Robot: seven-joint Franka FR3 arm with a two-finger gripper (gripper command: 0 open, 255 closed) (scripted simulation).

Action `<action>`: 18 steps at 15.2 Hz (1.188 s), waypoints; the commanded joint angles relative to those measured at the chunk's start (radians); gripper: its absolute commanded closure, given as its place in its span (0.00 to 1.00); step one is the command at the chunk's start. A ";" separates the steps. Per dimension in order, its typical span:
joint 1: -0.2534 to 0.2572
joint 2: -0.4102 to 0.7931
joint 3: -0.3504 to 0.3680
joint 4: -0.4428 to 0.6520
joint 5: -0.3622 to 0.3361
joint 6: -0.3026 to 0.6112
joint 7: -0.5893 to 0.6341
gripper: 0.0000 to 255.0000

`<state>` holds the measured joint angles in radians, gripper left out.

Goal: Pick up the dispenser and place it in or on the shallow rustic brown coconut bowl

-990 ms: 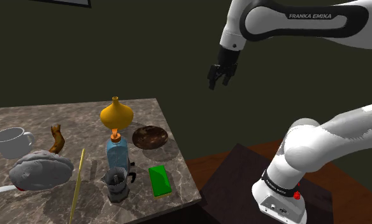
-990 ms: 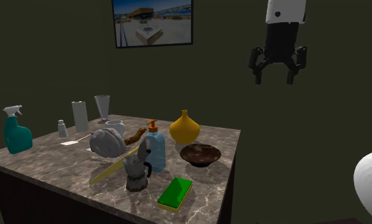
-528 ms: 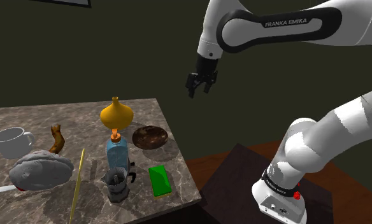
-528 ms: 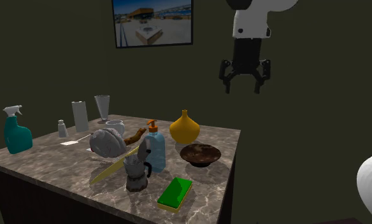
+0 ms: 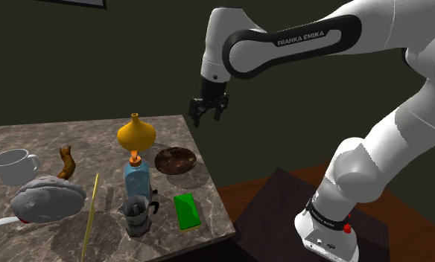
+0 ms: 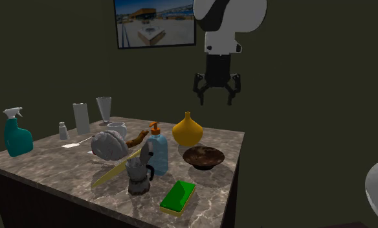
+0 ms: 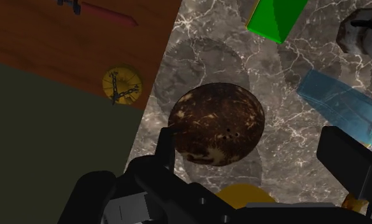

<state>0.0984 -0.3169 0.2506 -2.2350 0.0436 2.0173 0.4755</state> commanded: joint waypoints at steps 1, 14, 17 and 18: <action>0.007 0.068 0.029 0.048 -0.010 0.022 0.041 0.00; 0.104 0.527 0.145 0.421 -0.191 0.084 0.311 0.00; 0.149 0.643 0.147 0.542 -0.242 0.069 0.362 0.00; 0.162 0.672 0.146 0.575 -0.253 0.063 0.373 0.00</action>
<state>0.2467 0.3221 0.3968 -1.6909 -0.1952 2.0810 0.8331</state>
